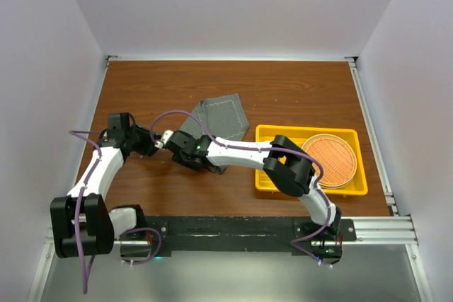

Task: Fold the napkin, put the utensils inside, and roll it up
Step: Roll the napkin with the utensil

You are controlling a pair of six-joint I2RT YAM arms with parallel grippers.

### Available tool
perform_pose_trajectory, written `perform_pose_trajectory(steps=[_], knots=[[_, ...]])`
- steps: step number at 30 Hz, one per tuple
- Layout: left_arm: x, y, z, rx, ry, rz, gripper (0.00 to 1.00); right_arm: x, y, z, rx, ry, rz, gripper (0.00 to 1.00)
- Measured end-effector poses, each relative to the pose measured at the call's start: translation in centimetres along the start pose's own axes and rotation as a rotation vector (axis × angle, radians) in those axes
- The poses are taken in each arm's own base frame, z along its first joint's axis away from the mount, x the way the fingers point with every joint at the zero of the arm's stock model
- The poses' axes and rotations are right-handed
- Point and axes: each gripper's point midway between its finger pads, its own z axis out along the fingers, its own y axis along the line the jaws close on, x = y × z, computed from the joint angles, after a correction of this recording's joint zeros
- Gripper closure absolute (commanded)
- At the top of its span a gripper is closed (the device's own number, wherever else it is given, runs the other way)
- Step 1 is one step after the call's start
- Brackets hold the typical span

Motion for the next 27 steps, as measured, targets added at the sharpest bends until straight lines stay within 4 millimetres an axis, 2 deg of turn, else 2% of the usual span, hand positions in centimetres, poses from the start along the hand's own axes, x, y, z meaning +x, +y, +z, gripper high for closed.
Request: perform_pose_trajectory(steps=[5, 13, 14, 16, 18, 24, 25, 27], knots=[[0.0, 0.0, 0.1, -0.003, 0.001, -0.012, 0.51, 0.3, -0.1, 0.4, 0.025, -0.005, -0.004, 0.48], [0.1, 0.3, 0.3, -0.012, 0.008, -0.022, 0.45, 0.6, 0.1, 0.9, 0.033, -0.002, -0.009, 0.47], [0.1, 0.3, 0.4, -0.014, 0.012, -0.023, 0.44, 0.6, 0.1, 1.0, 0.034, -0.002, -0.008, 0.56], [0.2, 0.5, 0.6, -0.02, 0.019, -0.025, 0.41, 0.5, 0.1, 1.1, 0.04, -0.006, -0.008, 0.62], [0.3, 0.6, 0.7, -0.025, 0.025, -0.027, 0.38, 0.6, 0.1, 1.4, 0.047, -0.005, -0.008, 0.71], [0.6, 0.7, 1.2, -0.024, 0.052, 0.002, 0.32, 0.6, -0.2, 1.8, 0.075, -0.003, -0.007, 0.88], [0.6, 0.7, 1.3, -0.018, 0.059, 0.019, 0.32, 0.5, -0.1, 1.7, 0.071, -0.005, -0.005, 0.94], [0.8, 0.6, 1.5, -0.006, 0.073, 0.039, 0.32, 0.2, -0.1, 1.6, 0.061, -0.009, 0.002, 1.0]])
